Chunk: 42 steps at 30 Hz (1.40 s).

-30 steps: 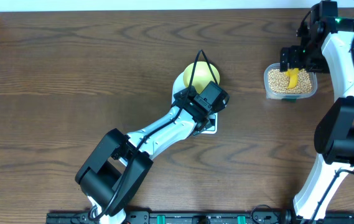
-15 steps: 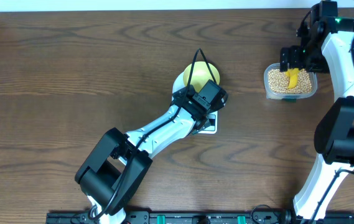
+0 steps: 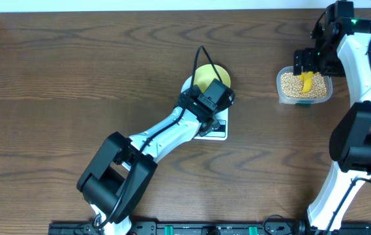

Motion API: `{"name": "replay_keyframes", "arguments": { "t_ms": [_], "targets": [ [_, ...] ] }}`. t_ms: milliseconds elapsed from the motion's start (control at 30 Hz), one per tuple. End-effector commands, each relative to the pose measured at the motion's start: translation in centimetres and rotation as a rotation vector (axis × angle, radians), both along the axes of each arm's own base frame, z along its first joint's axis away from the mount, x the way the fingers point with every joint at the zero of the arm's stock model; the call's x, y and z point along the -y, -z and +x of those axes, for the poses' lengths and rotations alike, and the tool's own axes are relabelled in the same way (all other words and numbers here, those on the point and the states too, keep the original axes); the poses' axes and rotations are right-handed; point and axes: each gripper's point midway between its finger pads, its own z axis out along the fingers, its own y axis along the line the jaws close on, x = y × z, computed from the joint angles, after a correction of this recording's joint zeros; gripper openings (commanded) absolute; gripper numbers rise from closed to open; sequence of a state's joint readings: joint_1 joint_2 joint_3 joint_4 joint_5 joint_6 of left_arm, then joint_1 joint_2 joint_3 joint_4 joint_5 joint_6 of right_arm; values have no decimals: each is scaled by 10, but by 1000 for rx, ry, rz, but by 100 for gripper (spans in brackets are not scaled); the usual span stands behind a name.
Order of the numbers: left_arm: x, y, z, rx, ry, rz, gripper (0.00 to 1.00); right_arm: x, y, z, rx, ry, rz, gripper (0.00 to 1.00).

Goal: Scoop item into bowl and weigh 50g on scale

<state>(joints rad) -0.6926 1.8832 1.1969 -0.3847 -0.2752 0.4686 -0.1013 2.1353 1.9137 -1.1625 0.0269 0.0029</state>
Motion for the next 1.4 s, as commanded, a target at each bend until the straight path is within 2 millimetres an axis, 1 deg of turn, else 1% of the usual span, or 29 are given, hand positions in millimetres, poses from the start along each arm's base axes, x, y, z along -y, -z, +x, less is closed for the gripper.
{"name": "replay_keyframes", "arguments": {
  "t_ms": [0, 167, 233, 300, 367, 467, 600, 633, 733, 767, 833, 967, 1100, 1233, 1300, 1367],
  "targets": [
    [-21, -12, 5, 17, -140, -39, 98, 2, 4, -2, -12, 7, -3, 99],
    [-27, -59, -4, 65, -240, -147, 98, 2, 4, -2, -12, 6, -3, 99],
    [-32, -78, -8, 83, -307, -206, 98, 2, 4, -2, -12, 7, -3, 99],
    [-38, -91, -13, 87, -359, -251, 98, 1, 4, -2, -12, 6, -3, 99],
    [-42, -95, -16, 51, -381, -301, 98, 1, 4, -2, -12, 6, -3, 99],
    [-52, -87, -17, -32, -448, -371, 98, 1, 4, -2, -12, 6, -3, 99],
    [-84, -63, -18, -97, -610, -376, 98, 1, 4, -2, -12, 6, -3, 99],
    [-94, -53, -19, -112, -666, -373, 98, 1, 4, -2, -12, 6, -3, 99],
    [-110, -36, -21, -145, -808, -391, 98, 1, 4, -2, -12, 6, -3, 99],
    [-112, -31, -22, -161, -852, -407, 98, 1, 4, -2, -12, 6, -3, 99],
    [-108, -21, -20, -206, -906, -460, 98, 1, 4, -2, -12, 6, -3, 99],
    [-106, -7, -19, -237, -905, -448, 98, 1, 4, -2, -12, 6, -3, 99],
    [-107, -5, -18, -230, -910, -438, 98, 1, 4, -2, -12, 6, -3, 99],
    [-108, 2, -16, -232, -914, -430, 98, 1, 4, -2, -12, 6, -3, 99],
    [-112, 5, -14, -234, -940, -433, 98, 1, 4, -2, -12, 6, -3, 99],
    [-123, 8, -13, -263, -996, -466, 98, 1, 4, -2, -12, 6, -3, 99]
  ]
}}
